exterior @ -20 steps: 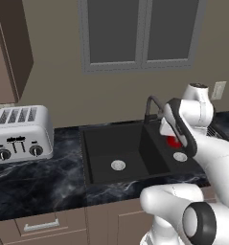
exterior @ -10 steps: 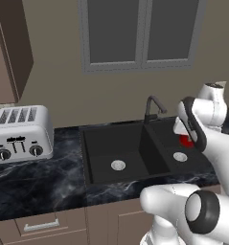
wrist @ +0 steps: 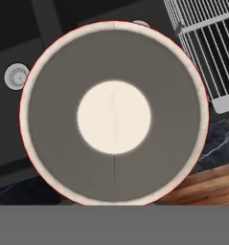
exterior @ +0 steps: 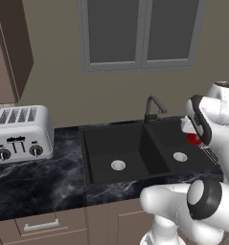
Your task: Move any existing items from the left basin to the right basin for drying. Then move the measuring cup from the counter to the left basin of the sink for washing.
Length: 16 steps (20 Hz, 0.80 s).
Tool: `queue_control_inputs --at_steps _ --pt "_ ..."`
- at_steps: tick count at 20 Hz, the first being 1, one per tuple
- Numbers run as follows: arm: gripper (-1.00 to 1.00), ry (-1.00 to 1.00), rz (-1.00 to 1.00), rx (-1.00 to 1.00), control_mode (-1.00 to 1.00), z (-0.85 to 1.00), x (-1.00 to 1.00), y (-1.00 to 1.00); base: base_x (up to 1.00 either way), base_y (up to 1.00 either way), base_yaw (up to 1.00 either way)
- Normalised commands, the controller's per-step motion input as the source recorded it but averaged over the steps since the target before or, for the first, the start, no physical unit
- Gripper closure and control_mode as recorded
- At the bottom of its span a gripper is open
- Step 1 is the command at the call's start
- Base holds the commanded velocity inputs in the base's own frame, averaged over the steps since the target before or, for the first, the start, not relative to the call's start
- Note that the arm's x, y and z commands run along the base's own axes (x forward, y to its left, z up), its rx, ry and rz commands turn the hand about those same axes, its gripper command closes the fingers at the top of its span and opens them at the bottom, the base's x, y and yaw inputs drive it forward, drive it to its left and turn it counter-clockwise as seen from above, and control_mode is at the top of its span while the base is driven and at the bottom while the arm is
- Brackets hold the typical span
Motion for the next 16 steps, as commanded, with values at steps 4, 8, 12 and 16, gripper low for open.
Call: queue_control_inputs --at_steps 4,8,12,16 --pt "1.00 0.00 0.04 0.00 -1.00 -0.15 0.28 -0.16 0.00 0.00 0.00" --pt "1.00 0.00 0.04 0.00 -1.00 -0.22 0.25 -0.14 0.00 0.00 0.00" --pt "1.00 0.00 0.04 0.00 -1.00 -0.28 0.24 -0.12 0.00 0.00 0.00" --pt "1.00 0.00 0.04 0.00 -1.00 -0.31 0.16 -0.12 0.00 0.00 0.00"
